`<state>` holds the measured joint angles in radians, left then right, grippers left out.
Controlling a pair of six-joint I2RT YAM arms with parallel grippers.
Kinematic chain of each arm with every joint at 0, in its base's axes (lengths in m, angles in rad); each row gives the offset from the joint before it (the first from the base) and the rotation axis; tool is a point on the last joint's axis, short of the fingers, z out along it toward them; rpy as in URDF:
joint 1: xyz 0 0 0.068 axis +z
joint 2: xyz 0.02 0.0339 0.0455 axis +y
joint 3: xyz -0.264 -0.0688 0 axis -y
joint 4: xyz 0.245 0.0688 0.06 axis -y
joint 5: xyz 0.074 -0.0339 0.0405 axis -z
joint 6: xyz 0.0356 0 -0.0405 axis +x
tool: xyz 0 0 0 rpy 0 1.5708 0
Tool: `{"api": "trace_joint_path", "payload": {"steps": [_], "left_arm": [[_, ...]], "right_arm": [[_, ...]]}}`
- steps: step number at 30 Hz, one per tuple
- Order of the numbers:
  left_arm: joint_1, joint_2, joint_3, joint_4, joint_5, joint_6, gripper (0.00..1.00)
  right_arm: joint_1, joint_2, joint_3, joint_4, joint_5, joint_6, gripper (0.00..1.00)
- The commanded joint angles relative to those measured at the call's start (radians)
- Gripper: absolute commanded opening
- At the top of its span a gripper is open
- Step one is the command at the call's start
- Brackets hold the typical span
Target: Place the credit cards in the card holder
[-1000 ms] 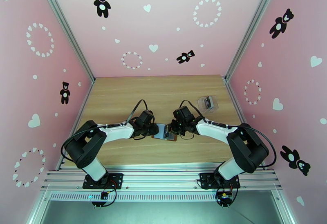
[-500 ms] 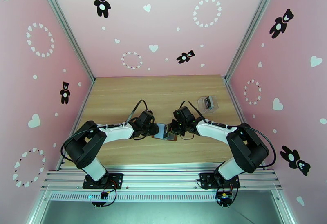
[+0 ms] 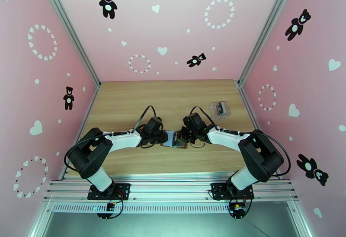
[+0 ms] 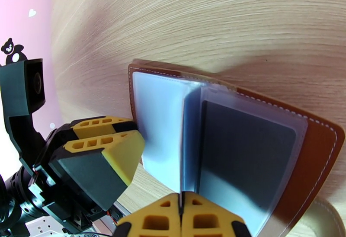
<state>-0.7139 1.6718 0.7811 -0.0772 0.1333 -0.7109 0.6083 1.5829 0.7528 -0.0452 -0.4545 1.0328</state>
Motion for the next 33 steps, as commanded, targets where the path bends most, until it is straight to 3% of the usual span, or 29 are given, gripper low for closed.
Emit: {"api": "trace_joint_path", "payload": {"steps": [1, 33], "left_arm": [[0.007, 0.007, -0.039, -0.091, -0.029, -0.007, 0.3], [0.007, 0.013, -0.072, -0.091, -0.05, -0.014, 0.3]], "right_arm": [[-0.001, 0.015, -0.023, 0.039, -0.022, 0.006, 0.0], [-0.022, -0.003, -0.081, 0.144, -0.073, 0.038, 0.0]]}}
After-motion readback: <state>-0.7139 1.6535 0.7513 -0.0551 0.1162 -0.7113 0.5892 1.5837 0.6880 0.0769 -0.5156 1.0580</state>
